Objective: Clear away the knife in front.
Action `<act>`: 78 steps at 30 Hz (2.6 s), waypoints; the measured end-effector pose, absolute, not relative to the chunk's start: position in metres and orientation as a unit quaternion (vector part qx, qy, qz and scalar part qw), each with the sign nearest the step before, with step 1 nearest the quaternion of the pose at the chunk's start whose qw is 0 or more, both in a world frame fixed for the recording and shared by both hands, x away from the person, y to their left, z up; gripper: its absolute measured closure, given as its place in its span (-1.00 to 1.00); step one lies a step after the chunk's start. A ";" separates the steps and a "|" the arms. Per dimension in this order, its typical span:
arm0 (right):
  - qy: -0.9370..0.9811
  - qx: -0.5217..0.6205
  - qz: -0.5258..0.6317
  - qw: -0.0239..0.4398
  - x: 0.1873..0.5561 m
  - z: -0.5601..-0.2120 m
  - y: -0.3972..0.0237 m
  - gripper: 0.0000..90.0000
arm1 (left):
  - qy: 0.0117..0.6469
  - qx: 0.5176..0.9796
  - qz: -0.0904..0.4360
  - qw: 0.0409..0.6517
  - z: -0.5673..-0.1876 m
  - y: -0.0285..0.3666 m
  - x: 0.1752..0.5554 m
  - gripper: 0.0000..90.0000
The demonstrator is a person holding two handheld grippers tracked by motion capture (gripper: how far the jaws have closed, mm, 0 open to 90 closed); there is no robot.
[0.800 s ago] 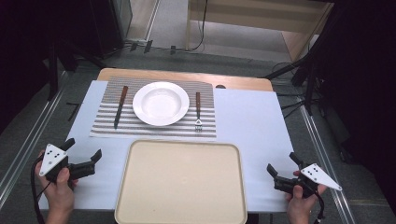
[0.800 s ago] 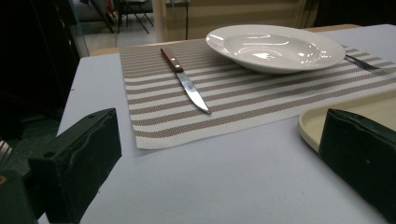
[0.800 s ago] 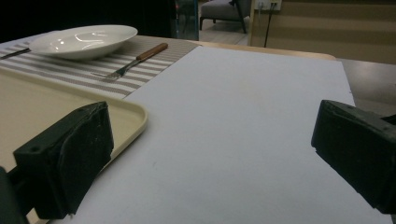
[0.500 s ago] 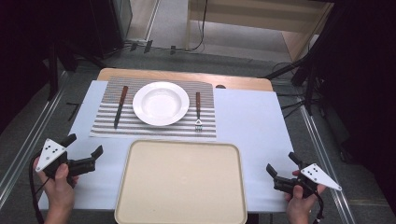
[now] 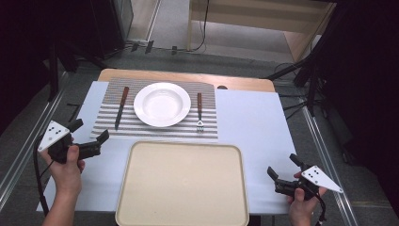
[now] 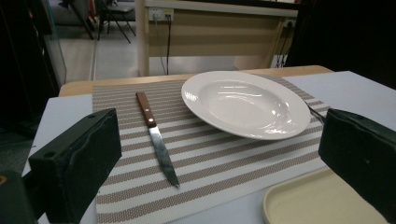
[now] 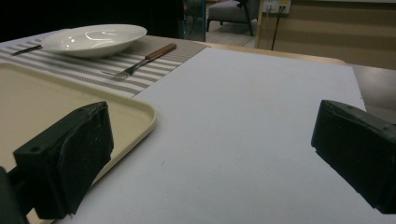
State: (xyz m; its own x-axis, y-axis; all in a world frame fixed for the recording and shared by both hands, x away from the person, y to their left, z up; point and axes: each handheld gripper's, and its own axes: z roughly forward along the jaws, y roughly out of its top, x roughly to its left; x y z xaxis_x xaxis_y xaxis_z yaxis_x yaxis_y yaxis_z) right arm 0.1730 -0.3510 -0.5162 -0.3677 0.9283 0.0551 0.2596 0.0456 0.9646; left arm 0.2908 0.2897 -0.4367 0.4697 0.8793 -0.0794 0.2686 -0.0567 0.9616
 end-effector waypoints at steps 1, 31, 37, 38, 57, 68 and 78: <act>0.648 0.458 0.513 0.326 0.173 -0.516 -0.350 -1.00 | 0.428 0.670 0.283 0.536 -0.436 0.288 0.292 -1.00; 0.662 0.446 0.505 0.329 0.174 -0.517 -0.346 -1.00 | 0.441 0.694 0.287 0.492 -0.422 0.278 0.362 -1.00; 0.661 0.446 0.508 0.326 0.174 -0.517 -0.346 -1.00 | 0.449 0.700 0.281 0.479 -0.423 0.272 0.384 -1.00; 0.662 0.445 0.508 0.326 0.174 -0.517 -0.346 -1.00 | 0.449 0.701 0.280 0.478 -0.423 0.271 0.387 -1.00; 0.662 0.442 0.513 0.320 0.174 -0.518 -0.347 -1.00 | 0.492 0.708 0.242 0.445 -0.443 0.264 0.449 -1.00; 0.663 0.442 0.514 0.316 0.174 -0.518 -0.348 -1.00 | 0.537 0.711 0.212 0.402 -0.455 0.266 0.472 -0.88; 0.664 0.442 0.514 0.315 0.175 -0.518 -0.348 -1.00 | 0.570 0.722 0.191 0.343 -0.454 0.258 0.488 -0.43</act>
State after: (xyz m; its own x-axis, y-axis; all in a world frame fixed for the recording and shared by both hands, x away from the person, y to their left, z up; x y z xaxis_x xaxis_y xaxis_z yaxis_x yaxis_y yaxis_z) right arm 0.1749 -0.3476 -0.5180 -0.4117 0.9106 0.0356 0.2627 0.0812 0.9615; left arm 0.4884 0.2576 -0.4542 0.2774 0.9539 -0.1146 0.6912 -0.1152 0.7135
